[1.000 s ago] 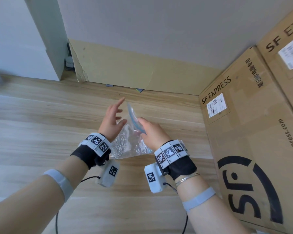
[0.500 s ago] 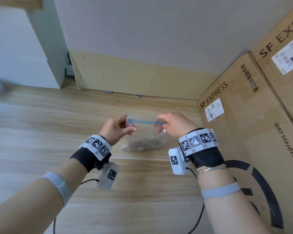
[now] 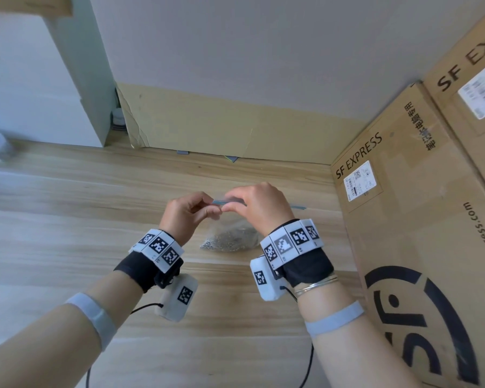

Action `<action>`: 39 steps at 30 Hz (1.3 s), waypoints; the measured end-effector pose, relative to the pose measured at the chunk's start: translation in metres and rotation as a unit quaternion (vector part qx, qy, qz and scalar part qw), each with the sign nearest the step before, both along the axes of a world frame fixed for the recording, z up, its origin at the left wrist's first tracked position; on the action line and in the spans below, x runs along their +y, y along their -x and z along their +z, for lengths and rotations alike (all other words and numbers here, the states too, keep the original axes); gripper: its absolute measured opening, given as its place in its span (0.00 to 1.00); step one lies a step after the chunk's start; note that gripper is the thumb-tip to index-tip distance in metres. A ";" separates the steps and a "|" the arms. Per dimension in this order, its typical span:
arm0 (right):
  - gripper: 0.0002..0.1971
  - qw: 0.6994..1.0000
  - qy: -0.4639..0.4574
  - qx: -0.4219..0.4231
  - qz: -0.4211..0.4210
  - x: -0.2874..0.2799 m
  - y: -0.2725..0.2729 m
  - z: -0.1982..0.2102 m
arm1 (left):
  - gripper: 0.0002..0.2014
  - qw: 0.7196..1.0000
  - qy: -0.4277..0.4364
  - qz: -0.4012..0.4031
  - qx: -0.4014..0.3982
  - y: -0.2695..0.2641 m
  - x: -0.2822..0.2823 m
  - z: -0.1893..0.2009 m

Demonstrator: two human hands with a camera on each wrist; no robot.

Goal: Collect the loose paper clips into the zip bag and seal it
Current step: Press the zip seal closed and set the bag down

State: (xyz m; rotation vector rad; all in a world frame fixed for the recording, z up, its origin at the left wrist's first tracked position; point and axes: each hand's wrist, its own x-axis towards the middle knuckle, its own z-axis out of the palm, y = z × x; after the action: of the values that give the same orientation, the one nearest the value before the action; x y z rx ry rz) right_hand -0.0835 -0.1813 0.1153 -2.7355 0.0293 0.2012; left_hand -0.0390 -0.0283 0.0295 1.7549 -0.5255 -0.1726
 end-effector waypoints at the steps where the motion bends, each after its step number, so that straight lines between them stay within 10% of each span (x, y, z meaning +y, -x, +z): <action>1: 0.13 1.000 -0.005 -0.009 -0.001 0.001 0.000 -0.001 | 0.05 1.000 0.002 0.002 -0.004 0.000 0.001 0.001; 16: 0.08 0.999 -0.026 -0.029 -0.026 -0.001 -0.001 -0.008 | 0.03 0.997 0.002 -0.006 -0.073 -0.001 -0.005 -0.005; 24: 0.06 0.998 -0.043 -0.030 -0.035 0.000 -0.002 -0.007 | 0.18 0.996 0.003 -0.012 -0.092 -0.002 -0.006 -0.004; 39: 0.12 0.999 -0.003 -0.045 -0.007 -0.001 0.003 -0.006 | 0.08 0.998 -0.011 -0.027 -0.054 -0.005 -0.005 -0.009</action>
State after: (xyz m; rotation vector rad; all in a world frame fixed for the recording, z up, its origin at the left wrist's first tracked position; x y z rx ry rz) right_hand -0.0863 -0.1825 0.1097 -2.7350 0.0238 0.0739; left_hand -0.0337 -0.0330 0.0209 1.7785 -0.6524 -0.1231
